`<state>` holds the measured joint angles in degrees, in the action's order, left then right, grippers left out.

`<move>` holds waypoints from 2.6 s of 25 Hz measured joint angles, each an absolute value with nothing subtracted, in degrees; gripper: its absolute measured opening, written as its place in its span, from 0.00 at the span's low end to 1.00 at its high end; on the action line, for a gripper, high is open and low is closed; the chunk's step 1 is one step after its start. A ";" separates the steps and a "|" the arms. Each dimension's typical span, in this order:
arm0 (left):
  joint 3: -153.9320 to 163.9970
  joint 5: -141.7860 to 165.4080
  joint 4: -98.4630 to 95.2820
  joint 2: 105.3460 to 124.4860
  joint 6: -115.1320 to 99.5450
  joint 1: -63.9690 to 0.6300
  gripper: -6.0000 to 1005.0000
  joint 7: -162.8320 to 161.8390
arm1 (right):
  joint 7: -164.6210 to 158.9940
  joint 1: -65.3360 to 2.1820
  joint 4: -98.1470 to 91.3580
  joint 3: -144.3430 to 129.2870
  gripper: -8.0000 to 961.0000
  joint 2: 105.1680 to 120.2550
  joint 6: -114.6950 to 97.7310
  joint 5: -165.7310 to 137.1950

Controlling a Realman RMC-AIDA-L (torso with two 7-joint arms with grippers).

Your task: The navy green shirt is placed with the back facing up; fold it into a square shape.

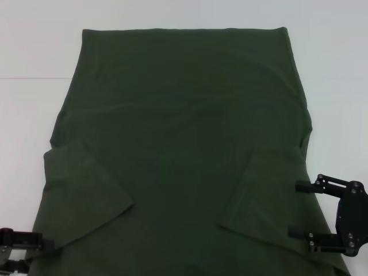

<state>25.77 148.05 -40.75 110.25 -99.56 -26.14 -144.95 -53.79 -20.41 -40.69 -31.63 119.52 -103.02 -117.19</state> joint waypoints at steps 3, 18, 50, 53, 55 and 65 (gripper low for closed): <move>26.59 148.58 -40.94 110.45 -99.36 -26.46 0.82 -145.22 | -53.77 -20.40 -40.69 -31.56 0.88 119.52 -103.02 -117.15; 33.31 148.62 -45.52 112.65 -98.89 -26.88 0.79 -145.28 | -53.91 -20.38 -40.94 -31.21 0.87 119.52 -103.15 -117.08; 34.79 149.29 -50.17 114.30 -99.30 -26.60 0.07 -144.44 | -59.83 -19.96 -42.45 -28.73 0.87 119.35 -104.96 -116.90; 34.17 149.11 -50.11 114.27 -99.69 -26.76 0.07 -144.48 | -68.03 -19.73 -46.21 -27.53 0.87 118.91 -107.05 -117.08; 33.89 148.88 -50.04 114.20 -99.87 -26.85 0.07 -144.36 | -79.51 -19.61 -52.07 -26.80 0.87 118.09 -109.22 -117.72; 33.53 148.73 -49.66 113.65 -100.52 -26.46 0.06 -143.07 | -119.61 -21.89 -67.04 -28.27 0.87 114.44 -113.64 -130.59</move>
<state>33.53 148.73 -49.66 113.65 -100.52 -26.46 -143.07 -119.61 -21.89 -67.04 -28.27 114.44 -113.64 -130.59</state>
